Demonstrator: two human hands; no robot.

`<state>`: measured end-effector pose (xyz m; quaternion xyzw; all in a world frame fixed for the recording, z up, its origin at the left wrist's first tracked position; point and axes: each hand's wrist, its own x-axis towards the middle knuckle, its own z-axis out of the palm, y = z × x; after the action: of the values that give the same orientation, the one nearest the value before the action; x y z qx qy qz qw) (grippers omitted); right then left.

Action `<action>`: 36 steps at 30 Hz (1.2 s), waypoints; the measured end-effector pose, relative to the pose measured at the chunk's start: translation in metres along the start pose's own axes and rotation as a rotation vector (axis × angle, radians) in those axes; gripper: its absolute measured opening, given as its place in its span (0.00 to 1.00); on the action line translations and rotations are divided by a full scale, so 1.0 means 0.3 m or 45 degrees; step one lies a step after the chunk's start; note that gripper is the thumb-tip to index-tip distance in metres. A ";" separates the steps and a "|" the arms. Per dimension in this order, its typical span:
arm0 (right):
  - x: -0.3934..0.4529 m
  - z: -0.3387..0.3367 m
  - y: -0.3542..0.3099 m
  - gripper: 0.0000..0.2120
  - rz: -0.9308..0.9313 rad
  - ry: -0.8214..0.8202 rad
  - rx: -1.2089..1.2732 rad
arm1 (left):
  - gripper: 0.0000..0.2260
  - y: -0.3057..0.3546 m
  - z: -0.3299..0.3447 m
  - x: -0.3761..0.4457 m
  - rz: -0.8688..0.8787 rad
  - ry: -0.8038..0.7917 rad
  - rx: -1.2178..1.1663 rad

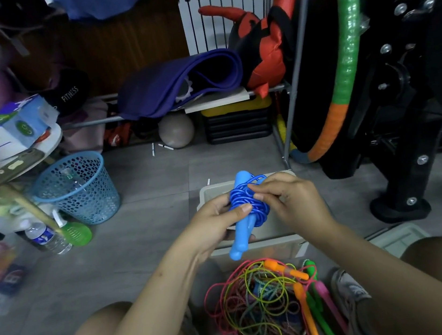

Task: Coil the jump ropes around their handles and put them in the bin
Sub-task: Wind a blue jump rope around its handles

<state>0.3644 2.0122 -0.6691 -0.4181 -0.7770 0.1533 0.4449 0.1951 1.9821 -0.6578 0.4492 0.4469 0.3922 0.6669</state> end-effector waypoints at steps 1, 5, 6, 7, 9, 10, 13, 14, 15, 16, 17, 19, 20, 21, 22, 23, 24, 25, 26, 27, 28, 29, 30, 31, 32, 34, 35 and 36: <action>0.002 -0.002 -0.001 0.09 -0.001 0.010 -0.014 | 0.10 0.004 -0.003 -0.001 0.002 -0.011 0.014; -0.001 -0.001 -0.003 0.08 0.016 0.024 -0.003 | 0.10 0.010 -0.003 -0.002 0.017 -0.023 0.038; 0.001 -0.002 -0.004 0.08 0.016 0.005 0.004 | 0.09 0.008 -0.001 -0.002 0.019 -0.005 0.018; 0.006 -0.004 -0.005 0.08 0.015 -0.021 0.010 | 0.09 0.006 0.001 -0.001 0.018 0.013 -0.009; 0.020 -0.014 -0.004 0.08 0.017 -0.092 0.029 | 0.08 0.005 0.004 -0.001 0.010 0.044 -0.042; 0.026 -0.020 -0.001 0.08 0.028 -0.133 0.046 | 0.08 0.005 0.004 -0.002 0.004 0.054 -0.047; 0.030 -0.029 0.003 0.10 0.043 -0.208 0.033 | 0.08 0.007 0.003 -0.002 -0.015 0.064 -0.069; 0.027 -0.028 0.005 0.10 0.032 -0.211 0.004 | 0.09 0.007 0.003 0.000 -0.014 0.069 -0.061; 0.022 -0.025 0.005 0.09 0.023 -0.200 -0.017 | 0.10 0.007 0.005 0.001 -0.013 0.083 -0.042; 0.017 -0.022 0.003 0.08 0.020 -0.179 -0.027 | 0.11 0.007 0.006 0.003 -0.012 0.103 -0.028; 0.014 -0.019 0.002 0.08 0.027 -0.148 -0.025 | 0.11 0.006 0.008 0.006 -0.011 0.122 -0.027; 0.015 -0.018 0.009 0.07 0.057 -0.097 0.006 | 0.10 0.004 0.013 0.009 -0.009 0.138 -0.060; 0.015 -0.021 0.011 0.07 0.066 -0.094 0.020 | 0.09 0.004 0.015 0.009 -0.007 0.144 -0.073; 0.016 -0.024 0.011 0.07 0.069 -0.104 0.027 | 0.09 0.002 0.015 0.009 -0.003 0.154 -0.076; 0.015 -0.026 0.010 0.07 0.070 -0.117 0.032 | 0.09 0.000 0.014 0.011 0.003 0.169 -0.067; 0.012 -0.026 0.007 0.06 0.073 -0.122 0.036 | 0.09 -0.003 0.012 0.012 0.008 0.184 -0.051; 0.009 -0.025 0.004 0.05 0.080 -0.115 0.045 | 0.09 -0.005 0.008 0.012 0.014 0.189 -0.039; 0.007 -0.023 0.000 0.05 0.100 -0.099 0.053 | 0.10 -0.005 0.006 0.014 0.019 0.178 -0.042; 0.006 -0.023 -0.005 0.05 0.122 -0.082 0.062 | 0.11 -0.004 0.006 0.015 0.023 0.160 -0.058; 0.008 -0.021 -0.008 0.04 0.141 -0.064 0.070 | 0.11 -0.002 0.008 0.016 0.026 0.146 -0.075; 0.012 -0.020 -0.010 0.04 0.157 -0.052 0.081 | 0.12 -0.001 0.012 0.017 0.027 0.146 -0.086; 0.016 -0.020 -0.011 0.04 0.177 -0.047 0.095 | 0.12 0.000 0.017 0.018 0.027 0.160 -0.094; 0.018 -0.020 -0.012 0.04 0.196 -0.047 0.106 | 0.12 0.000 0.021 0.018 0.023 0.181 -0.101; 0.020 -0.019 -0.013 0.03 0.199 -0.047 0.112 | 0.11 -0.002 0.025 0.018 0.017 0.202 -0.109; 0.019 -0.019 -0.015 0.03 0.186 -0.046 0.110 | 0.12 -0.003 0.026 0.017 0.016 0.216 -0.118; 0.019 -0.020 -0.020 0.05 0.152 -0.043 0.096 | 0.12 -0.008 0.024 0.015 0.025 0.229 -0.122; 0.019 -0.022 -0.019 0.06 0.132 -0.043 0.081 | 0.13 -0.011 0.021 0.014 0.033 0.233 -0.118; 0.019 -0.022 -0.018 0.06 0.113 -0.044 0.066 | 0.13 -0.013 0.019 0.014 0.043 0.239 -0.112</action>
<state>0.3657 2.0125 -0.6589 -0.4377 -0.7610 0.2001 0.4350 0.2021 1.9836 -0.6614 0.3883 0.4823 0.4628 0.6344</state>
